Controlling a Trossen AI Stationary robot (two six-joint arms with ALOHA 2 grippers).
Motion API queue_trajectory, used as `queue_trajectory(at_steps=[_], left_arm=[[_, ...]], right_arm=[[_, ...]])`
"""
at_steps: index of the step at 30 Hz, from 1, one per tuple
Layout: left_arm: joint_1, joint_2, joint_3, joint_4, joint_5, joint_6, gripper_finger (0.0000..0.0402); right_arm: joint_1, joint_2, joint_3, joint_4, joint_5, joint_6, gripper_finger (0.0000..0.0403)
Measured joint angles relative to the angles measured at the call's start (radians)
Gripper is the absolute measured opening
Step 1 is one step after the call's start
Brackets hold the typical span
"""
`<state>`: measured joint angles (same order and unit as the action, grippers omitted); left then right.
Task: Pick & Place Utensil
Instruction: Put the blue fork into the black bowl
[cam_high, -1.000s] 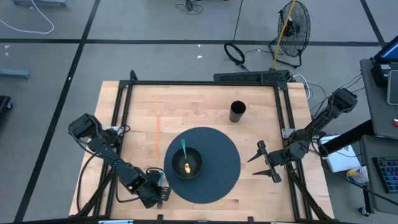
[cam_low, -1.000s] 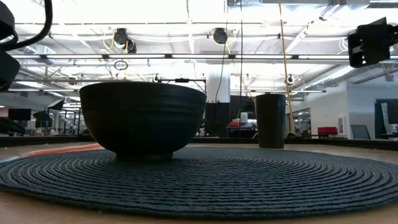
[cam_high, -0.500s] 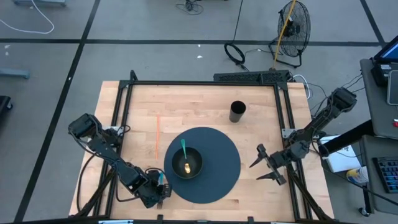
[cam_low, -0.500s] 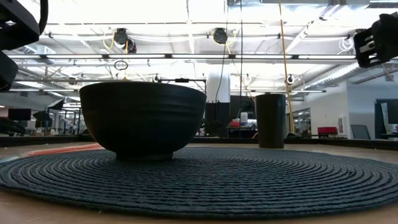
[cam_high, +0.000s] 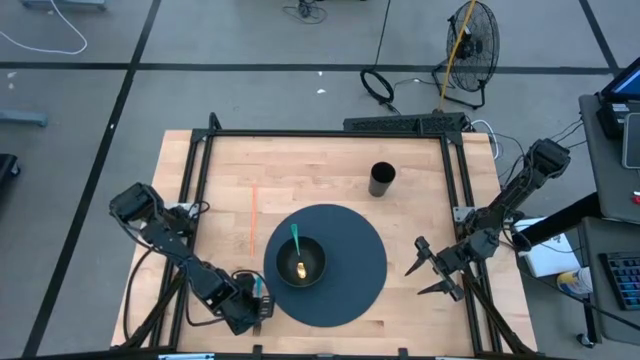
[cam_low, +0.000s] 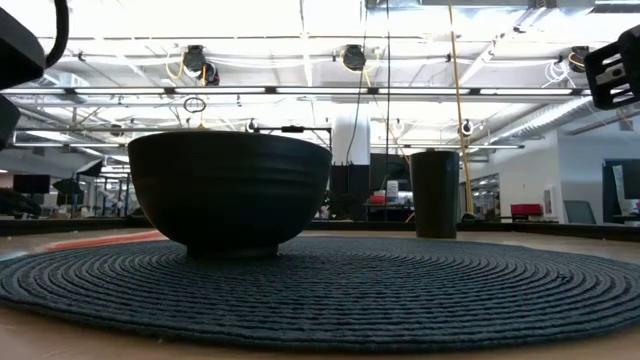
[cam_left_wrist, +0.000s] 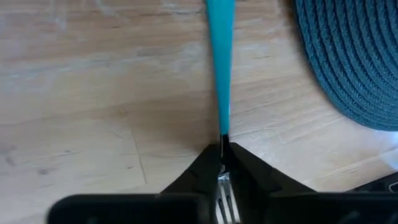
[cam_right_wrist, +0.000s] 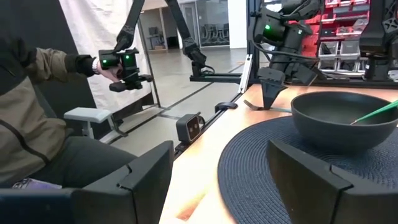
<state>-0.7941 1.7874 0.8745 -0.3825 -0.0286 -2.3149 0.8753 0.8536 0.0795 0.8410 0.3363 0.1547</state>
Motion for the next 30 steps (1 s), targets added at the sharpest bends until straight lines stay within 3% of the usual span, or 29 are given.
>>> queue_trajectory(at_steps=[3, 20, 30], left_arm=[[-0.010, 0.000, 0.000, -0.001, -0.014, 0.002, 0.0010], [-0.076, 0.000, 0.000, -0.060, -0.179, -0.010, 0.0004], [-0.073, -0.001, 0.002, -0.080, -0.116, -0.019, 0.0002]], right_arm=[[0.000, 0.000, 0.000, 0.000, 0.000, 0.016, 0.0251], [0.000, 0.000, 0.001, 0.045, 0.005, 0.036, 0.0251], [0.000, 0.000, 0.002, 0.067, 0.007, 0.043, 0.0251]])
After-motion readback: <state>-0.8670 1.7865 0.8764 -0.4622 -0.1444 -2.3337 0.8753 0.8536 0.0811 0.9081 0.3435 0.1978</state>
